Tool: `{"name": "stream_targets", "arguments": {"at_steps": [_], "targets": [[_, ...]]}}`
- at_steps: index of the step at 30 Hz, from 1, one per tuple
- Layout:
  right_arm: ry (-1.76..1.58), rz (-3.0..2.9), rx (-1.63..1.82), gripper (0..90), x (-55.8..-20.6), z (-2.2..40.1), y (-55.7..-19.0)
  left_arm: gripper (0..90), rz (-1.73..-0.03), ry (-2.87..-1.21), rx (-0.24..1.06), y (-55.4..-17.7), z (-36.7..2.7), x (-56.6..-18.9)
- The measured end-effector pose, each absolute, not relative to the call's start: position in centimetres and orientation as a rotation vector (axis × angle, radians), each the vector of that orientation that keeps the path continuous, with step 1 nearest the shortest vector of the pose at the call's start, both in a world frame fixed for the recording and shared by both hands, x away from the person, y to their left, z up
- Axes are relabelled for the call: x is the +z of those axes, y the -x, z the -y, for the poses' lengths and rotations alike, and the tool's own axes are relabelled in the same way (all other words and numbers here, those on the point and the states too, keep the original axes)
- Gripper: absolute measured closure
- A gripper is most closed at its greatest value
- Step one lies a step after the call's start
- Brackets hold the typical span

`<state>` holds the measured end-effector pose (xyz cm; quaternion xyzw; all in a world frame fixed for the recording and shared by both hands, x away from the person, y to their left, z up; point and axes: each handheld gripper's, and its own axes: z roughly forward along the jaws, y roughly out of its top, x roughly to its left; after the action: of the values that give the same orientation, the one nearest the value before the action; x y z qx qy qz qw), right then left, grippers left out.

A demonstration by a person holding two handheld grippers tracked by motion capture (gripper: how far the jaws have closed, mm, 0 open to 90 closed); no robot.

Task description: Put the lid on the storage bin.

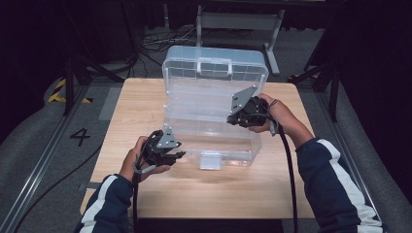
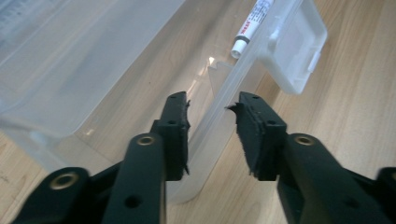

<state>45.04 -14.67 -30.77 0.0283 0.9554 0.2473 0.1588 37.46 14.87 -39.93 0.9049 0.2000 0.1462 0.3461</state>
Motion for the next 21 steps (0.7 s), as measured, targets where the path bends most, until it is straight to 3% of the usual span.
{"name": "stream_targets", "arguments": {"at_steps": [21], "targets": [[-0.106, -2.696, 0.77, 84.8, -31.2, 15.1, -44.8, 87.5, -0.667, -2.15, 0.435, -38.0, -20.0, -39.5]]}}
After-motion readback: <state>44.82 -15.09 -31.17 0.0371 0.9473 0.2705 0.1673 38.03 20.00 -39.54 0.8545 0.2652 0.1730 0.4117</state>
